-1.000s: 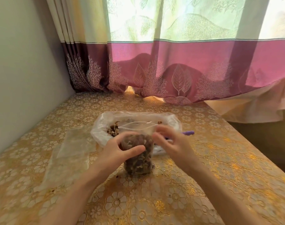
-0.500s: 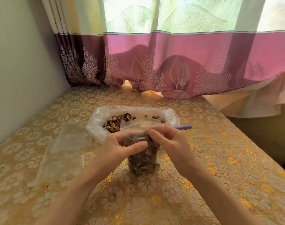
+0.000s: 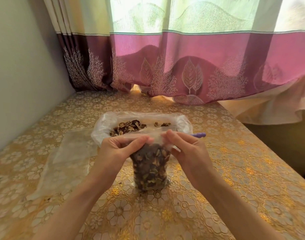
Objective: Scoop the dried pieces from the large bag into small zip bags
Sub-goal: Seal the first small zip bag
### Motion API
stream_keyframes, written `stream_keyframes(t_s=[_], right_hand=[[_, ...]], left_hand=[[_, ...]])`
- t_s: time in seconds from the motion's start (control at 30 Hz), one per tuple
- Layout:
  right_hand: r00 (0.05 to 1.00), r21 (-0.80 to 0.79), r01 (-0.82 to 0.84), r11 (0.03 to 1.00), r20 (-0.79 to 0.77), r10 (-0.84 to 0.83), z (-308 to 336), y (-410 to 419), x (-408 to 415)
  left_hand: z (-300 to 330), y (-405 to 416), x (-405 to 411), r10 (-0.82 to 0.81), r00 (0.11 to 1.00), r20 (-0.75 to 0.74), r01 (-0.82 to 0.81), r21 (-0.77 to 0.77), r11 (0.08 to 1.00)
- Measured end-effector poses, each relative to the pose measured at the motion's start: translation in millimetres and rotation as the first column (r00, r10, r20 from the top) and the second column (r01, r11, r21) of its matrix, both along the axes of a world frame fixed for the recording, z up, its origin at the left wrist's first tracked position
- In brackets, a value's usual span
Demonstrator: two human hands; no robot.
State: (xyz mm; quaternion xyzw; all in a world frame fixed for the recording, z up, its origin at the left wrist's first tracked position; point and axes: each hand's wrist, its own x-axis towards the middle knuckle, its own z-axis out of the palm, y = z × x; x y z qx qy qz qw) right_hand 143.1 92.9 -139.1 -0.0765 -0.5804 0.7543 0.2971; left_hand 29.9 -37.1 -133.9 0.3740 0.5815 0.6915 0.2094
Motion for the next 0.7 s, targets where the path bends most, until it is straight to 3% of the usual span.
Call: stream_keyframes(t_s=[0.23, 0.4, 0.7], right_hand=[[0.998, 0.070, 0.048, 0.996, 0.035, -0.050, 2, 8, 3], [0.998, 0.179, 0.037, 0.983, 0.041, -0.045, 3, 13, 4], [0.990, 0.242, 0.138, 0.960, 0.004, -0.144, 2, 20, 6]], left_hand=[[8, -11, -10, -0.055, 0.992, -0.111, 0.055, -0.007, 0.998], [15, -18, -19, -0.099, 0.992, -0.083, 0.096, -0.038, 0.995], [14, -19, -23, 0.038, 0.995, -0.088, -0.039, -0.011, 0.999]])
